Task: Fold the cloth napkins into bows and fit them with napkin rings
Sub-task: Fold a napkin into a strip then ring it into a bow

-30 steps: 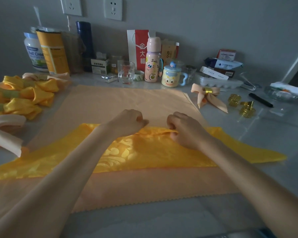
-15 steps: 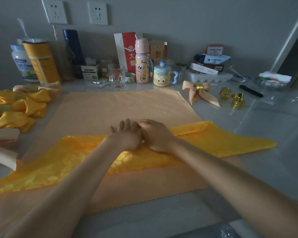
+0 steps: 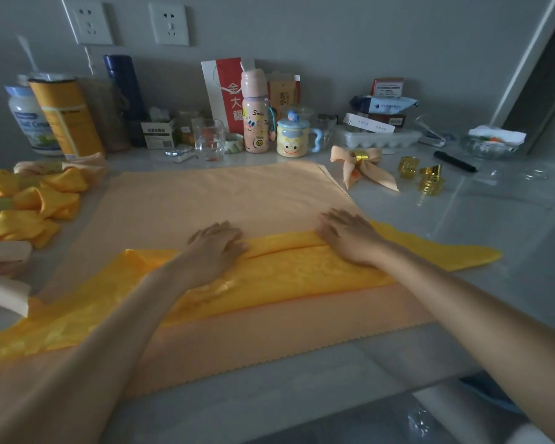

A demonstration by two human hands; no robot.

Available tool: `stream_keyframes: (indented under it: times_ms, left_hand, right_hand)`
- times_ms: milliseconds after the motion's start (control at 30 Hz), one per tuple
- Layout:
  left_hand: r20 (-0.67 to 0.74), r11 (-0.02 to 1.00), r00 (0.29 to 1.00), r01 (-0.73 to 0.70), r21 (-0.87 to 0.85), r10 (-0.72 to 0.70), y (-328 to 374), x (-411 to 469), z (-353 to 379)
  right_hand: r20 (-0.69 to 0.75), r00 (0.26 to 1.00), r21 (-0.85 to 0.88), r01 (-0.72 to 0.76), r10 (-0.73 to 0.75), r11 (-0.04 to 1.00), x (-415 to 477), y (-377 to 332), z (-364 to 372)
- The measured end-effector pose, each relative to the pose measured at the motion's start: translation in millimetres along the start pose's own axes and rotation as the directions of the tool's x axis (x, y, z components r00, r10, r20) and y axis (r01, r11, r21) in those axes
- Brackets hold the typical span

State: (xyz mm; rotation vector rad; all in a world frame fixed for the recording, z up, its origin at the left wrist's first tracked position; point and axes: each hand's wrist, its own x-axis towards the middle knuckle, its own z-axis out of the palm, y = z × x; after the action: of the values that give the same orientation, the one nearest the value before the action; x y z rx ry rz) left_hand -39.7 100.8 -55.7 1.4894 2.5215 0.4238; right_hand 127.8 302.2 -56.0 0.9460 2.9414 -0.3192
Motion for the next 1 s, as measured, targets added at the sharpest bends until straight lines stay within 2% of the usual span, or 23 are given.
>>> stream_keyframes:
  times_ms: [67, 133, 200, 267, 400, 500, 600, 733, 833, 900, 1000]
  left_hand:
    - [-0.018, 0.997, 0.999, -0.035, -0.074, 0.034, -8.7, -5.7, -11.5]
    - [-0.012, 0.994, 1.0, -0.027, -0.108, 0.026, -9.7, -10.1, -18.7]
    - [-0.007, 0.994, 1.0, -0.018, -0.108, 0.018, -6.5, -11.3, -22.3]
    - [-0.023, 0.996, 1.0, -0.014, -0.092, 0.012, -1.7, -13.3, -24.2]
    - [-0.128, 0.995, 0.992, -0.028, -0.097, 0.016, 3.9, -16.3, -22.3]
    - [-0.241, 0.992, 0.97, -0.052, -0.114, 0.024, 6.5, -20.1, -19.6]
    - [-0.314, 0.996, 0.947, -0.088, -0.026, 0.075, 13.3, -20.5, -13.4]
    - [-0.291, 0.992, 0.949, -0.122, 0.024, 0.124, 21.7, -20.8, -7.9]
    - [-0.197, 0.996, 0.977, -0.08, 0.036, 0.086, 24.6, -23.4, -10.7]
    - [-0.153, 0.999, 0.988, -0.028, 0.034, 0.033, 27.2, -24.1, -12.1]
    - [-0.174, 0.999, 0.984, 0.026, -0.023, -0.029, 30.2, -21.5, -10.4]
  right_hand:
    - [-0.077, 0.996, 0.03, 0.052, -0.049, 0.998, -4.3, -2.6, -4.2]
    - [-0.151, 0.984, 0.154, 0.117, -0.093, 0.981, -8.0, -8.2, -10.4]
    - [-0.122, 0.986, 0.283, 0.145, -0.115, 0.948, -10.6, -15.8, -18.2]
    - [-0.068, 0.987, 0.306, 0.161, -0.147, 0.938, -11.5, -21.7, -24.6]
    - [-0.08, 0.971, 0.22, 0.239, -0.226, 0.946, -14.2, -28.1, -30.6]
    - [-0.211, 0.952, 0.161, 0.258, -0.222, 0.953, -18.6, -28.9, -28.1]
    - [-0.309, 0.909, -0.02, 0.288, -0.28, 0.957, -22.8, -28.4, -24.4]
    - [-0.314, 0.85, -0.277, 0.344, -0.423, 0.897, -24.8, -22.2, -18.6]
    - [-0.27, 0.827, -0.357, 0.39, -0.494, 0.849, -27.3, -21.1, -16.3]
    - [-0.212, 0.844, -0.392, 0.388, -0.492, 0.834, -33.0, -25.7, -20.2]
    - [-0.053, 0.953, -0.307, 0.27, -0.299, 0.913, -35.9, -33.8, -31.9]
